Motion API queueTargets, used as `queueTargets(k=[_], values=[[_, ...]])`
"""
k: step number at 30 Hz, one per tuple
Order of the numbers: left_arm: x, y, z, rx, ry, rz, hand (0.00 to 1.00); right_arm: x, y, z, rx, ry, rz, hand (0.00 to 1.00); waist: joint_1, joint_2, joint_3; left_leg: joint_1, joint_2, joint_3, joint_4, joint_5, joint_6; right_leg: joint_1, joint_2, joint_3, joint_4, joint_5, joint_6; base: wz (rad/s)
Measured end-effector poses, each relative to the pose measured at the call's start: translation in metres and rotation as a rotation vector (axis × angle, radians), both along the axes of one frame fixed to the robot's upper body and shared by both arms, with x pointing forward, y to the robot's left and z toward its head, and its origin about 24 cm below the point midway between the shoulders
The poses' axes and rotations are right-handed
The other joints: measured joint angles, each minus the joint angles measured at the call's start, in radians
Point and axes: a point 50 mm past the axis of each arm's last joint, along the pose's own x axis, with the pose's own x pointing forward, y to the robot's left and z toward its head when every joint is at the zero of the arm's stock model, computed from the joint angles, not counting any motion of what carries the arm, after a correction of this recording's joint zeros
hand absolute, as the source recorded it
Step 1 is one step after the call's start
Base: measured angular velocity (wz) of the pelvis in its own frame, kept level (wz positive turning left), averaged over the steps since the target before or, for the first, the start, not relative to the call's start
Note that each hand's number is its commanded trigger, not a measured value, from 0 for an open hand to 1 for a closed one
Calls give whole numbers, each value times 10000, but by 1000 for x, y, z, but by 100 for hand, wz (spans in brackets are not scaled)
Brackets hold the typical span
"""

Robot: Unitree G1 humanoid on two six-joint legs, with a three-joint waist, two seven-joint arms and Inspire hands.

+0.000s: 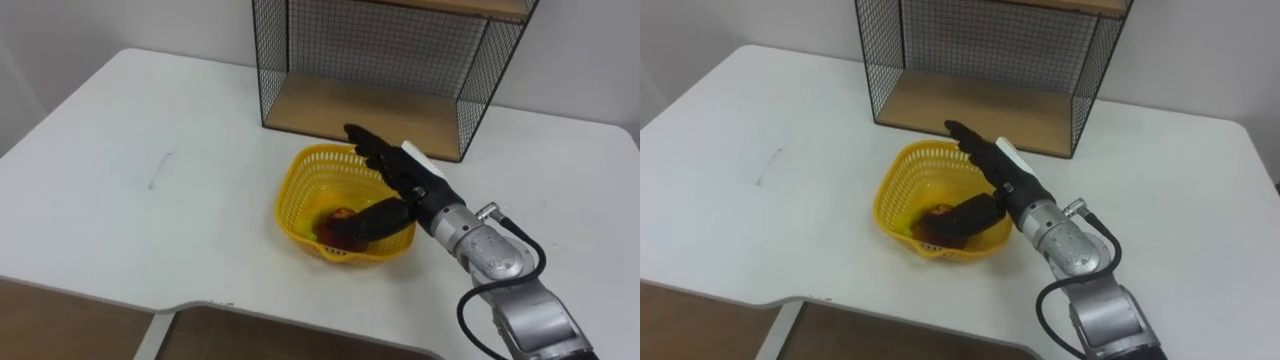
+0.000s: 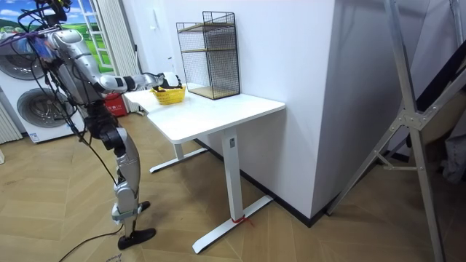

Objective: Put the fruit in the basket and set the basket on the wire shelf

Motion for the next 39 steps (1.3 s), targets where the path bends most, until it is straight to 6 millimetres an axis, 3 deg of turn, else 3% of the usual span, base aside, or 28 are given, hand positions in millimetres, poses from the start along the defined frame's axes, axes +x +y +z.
queueTargets(k=[12,16,20,21,23,25,29,31,35,39], values=[[1,0,1,6,-113,87,0,1,-4,2,175,-60,-207,0,-174,-43,-41,-25,-6,-37,-54,1,0,-29,1,36,-4,0,0,0],[-2,1,0,-70,-71,383,0,5,-17,11,1389,-301,-1260,0,-268,-87,-76,-3,-9,-35,68,0,1,49,3,17,-9,2,0,1],[-10,5,0,-260,-168,1239,0,8,-33,18,1982,-721,-2244,0,-361,-32,-48,99,-9,-46,70,-8,3,125,3,3,-38,2,0,1],[-14,7,1,-365,-286,1764,0,8,-39,21,2056,-974,-2539,0,-406,31,-15,86,-9,-55,69,-9,2,114,3,2,-51,2,0,0],[-20,12,1,-518,-443,2840,0,5,-48,26,2373,-1277,-3076,0,-474,48,-35,40,-3,-64,41,-13,0,102,10,0,-48,1,1,0],[-35,21,2,-484,-587,4693,0,-4,-60,28,2733,-1599,-3732,0,-569,194,-112,85,-1,-28,16,-12,0,118,4,34,-50,1,1,-4],[-34,43,9,134,-1822,7409,0,-15,-82,23,2609,-1675,-5031,0,-572,326,-149,157,-4,-2,-8,13,-7,150,-7,27,-24,1,0,-2],[-22,59,18,899,-3269,9014,0,-25,-98,17,2685,-1601,-5937,0,-556,344,-145,162,-19,20,-44,59,4,139,-28,46,-27,0,-1,0],[-2,78,36,1969,-5341,11203,0,-38,-109,8,3017,-1326,-7085,0,-575,359,-142,224,-66,59,-189,120,26,187,-60,147,-129,-8,-7,-7],[28,100,71,3206,-8228,12703,0,-52,-120,-1,2784,-1113,-8016,0,-516,268,-176,255,-110,87,-299,140,34,128,-84,212,-176,-7,-5,-1]])
